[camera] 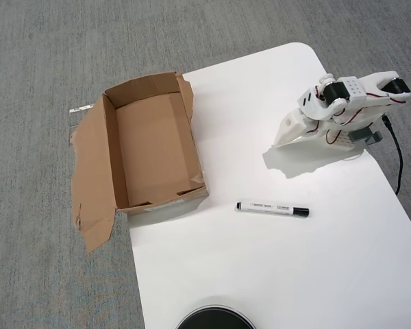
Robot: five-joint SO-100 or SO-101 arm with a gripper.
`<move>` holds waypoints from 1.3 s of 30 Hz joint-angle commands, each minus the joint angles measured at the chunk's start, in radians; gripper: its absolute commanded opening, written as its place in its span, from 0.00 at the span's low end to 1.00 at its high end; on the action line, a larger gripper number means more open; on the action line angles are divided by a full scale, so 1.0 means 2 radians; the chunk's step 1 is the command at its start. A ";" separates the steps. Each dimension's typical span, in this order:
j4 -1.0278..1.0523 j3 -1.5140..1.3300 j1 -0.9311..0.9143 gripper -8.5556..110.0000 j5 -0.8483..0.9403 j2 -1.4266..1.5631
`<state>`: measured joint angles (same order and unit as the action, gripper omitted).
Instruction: Grasp a pen and put it in the box.
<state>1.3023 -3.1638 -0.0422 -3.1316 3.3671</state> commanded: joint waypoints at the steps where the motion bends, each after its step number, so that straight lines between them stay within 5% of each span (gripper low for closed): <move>1: 0.008 -0.013 0.001 0.09 -0.007 0.028; 39: -0.002 0.026 0.006 0.09 -0.005 0.025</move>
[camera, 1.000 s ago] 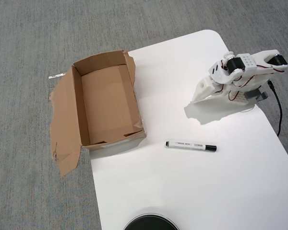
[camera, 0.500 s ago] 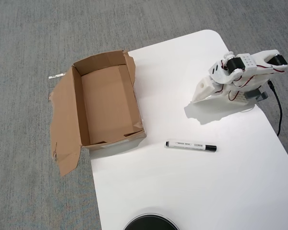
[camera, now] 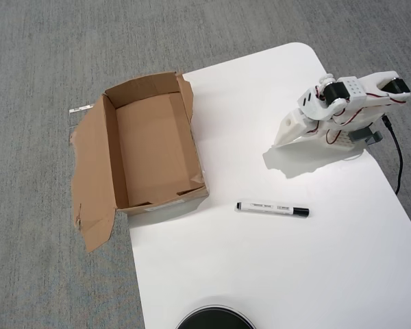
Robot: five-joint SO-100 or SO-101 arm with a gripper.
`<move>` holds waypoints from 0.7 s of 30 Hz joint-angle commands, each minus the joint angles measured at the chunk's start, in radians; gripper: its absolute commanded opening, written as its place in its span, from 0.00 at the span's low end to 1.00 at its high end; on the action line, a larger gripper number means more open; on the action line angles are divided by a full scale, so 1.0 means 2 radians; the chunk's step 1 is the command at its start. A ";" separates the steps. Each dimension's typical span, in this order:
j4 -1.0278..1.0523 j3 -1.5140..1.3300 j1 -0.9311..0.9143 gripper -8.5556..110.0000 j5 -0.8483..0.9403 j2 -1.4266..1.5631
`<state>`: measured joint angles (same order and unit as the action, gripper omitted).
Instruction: Grasp a pen and put it in the box.
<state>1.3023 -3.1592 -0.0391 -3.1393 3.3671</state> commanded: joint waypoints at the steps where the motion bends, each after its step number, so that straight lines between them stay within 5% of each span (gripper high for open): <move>1: -0.002 0.036 0.004 0.09 -0.001 0.025; 21: -0.002 0.346 0.080 0.09 -0.003 -0.253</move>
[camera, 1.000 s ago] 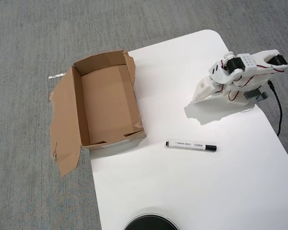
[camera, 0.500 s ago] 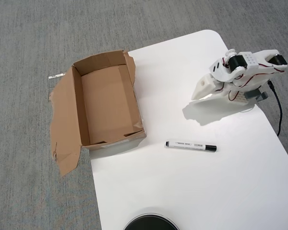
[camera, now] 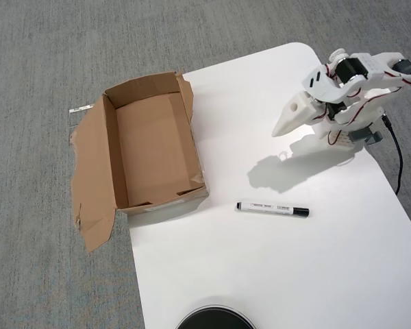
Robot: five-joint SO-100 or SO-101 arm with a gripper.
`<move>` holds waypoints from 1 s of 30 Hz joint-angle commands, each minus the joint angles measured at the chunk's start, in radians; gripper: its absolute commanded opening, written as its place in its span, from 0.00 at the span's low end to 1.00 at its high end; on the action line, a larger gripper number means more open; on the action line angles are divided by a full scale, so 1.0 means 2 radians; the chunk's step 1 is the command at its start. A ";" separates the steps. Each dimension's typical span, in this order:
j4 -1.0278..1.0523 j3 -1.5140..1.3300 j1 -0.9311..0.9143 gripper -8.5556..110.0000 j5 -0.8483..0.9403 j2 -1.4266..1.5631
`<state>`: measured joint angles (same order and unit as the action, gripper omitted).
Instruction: Grasp a pen and put it in the box.
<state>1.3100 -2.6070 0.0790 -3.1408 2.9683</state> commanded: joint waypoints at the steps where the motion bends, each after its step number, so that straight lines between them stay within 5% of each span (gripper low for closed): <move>1: -0.006 0.088 0.028 0.09 -0.005 -0.072; 16: -0.006 0.338 0.114 0.09 -0.008 -0.330; 30: -0.006 0.371 0.142 0.09 -0.002 -0.391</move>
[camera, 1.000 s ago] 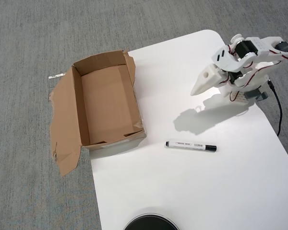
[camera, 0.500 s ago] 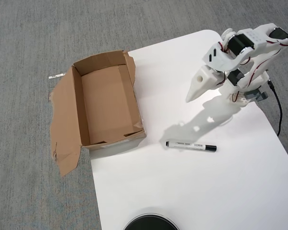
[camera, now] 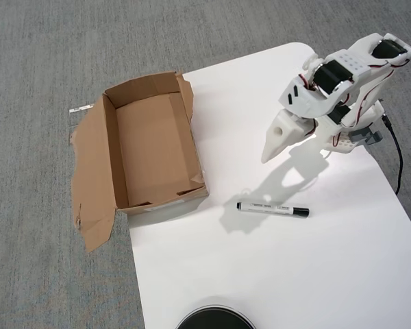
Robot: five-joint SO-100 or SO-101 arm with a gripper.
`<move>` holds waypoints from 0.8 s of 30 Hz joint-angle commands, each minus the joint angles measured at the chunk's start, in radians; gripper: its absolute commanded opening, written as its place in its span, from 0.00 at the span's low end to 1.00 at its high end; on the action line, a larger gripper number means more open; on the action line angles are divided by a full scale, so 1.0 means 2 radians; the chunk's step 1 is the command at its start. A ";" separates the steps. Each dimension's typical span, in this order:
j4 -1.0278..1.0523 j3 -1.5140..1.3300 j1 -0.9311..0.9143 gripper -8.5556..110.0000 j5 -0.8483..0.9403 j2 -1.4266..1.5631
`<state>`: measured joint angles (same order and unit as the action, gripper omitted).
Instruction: Grasp a pen and put it in the box.
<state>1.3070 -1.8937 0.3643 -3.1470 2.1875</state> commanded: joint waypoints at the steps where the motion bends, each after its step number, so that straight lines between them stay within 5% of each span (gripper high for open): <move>1: -0.004 0.013 -0.001 0.09 0.001 -0.001; 24: -0.004 0.011 0.105 0.09 0.026 -0.120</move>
<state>1.3100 -1.8922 0.5545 -3.1332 1.9574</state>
